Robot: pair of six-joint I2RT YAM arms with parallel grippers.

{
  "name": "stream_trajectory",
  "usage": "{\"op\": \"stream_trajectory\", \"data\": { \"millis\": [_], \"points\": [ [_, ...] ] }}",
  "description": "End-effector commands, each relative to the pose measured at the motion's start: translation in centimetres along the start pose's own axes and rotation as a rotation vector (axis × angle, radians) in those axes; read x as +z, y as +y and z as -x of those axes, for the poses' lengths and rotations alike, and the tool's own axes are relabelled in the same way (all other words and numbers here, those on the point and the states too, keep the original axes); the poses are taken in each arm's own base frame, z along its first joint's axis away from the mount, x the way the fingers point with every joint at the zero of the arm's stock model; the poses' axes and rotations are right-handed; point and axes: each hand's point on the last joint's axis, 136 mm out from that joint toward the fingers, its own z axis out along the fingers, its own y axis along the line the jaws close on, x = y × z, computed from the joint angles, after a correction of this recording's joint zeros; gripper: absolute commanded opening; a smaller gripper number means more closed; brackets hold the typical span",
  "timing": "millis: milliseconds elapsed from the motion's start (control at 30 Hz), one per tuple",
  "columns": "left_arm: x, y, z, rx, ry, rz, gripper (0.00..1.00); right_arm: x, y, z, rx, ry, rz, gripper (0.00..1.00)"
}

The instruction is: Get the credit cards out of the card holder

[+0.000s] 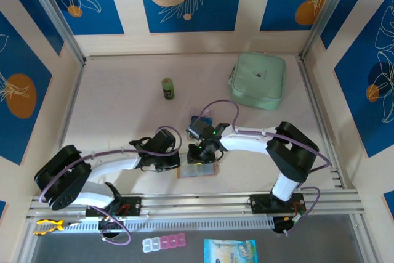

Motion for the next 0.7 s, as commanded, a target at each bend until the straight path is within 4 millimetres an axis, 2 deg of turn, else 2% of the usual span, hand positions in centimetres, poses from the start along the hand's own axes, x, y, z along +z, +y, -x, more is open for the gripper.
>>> {"op": "stream_trajectory", "data": {
  "millis": [0, 367, 667],
  "points": [
    [-0.2, 0.9, -0.5, 0.018, 0.007, 0.034, 0.03, -0.4, -1.5, -0.6, 0.011, 0.014, -0.03, 0.24],
    [-0.7, 0.2, -0.1, 0.027, -0.007, 0.029, 0.03, -0.2, -1.9, -0.7, 0.017, 0.018, -0.02, 0.21],
    [0.0, 0.5, -0.4, 0.026, 0.012, 0.026, 0.03, -1.5, 0.3, -0.3, -0.004, -0.009, 0.032, 0.21]
  ]
}}
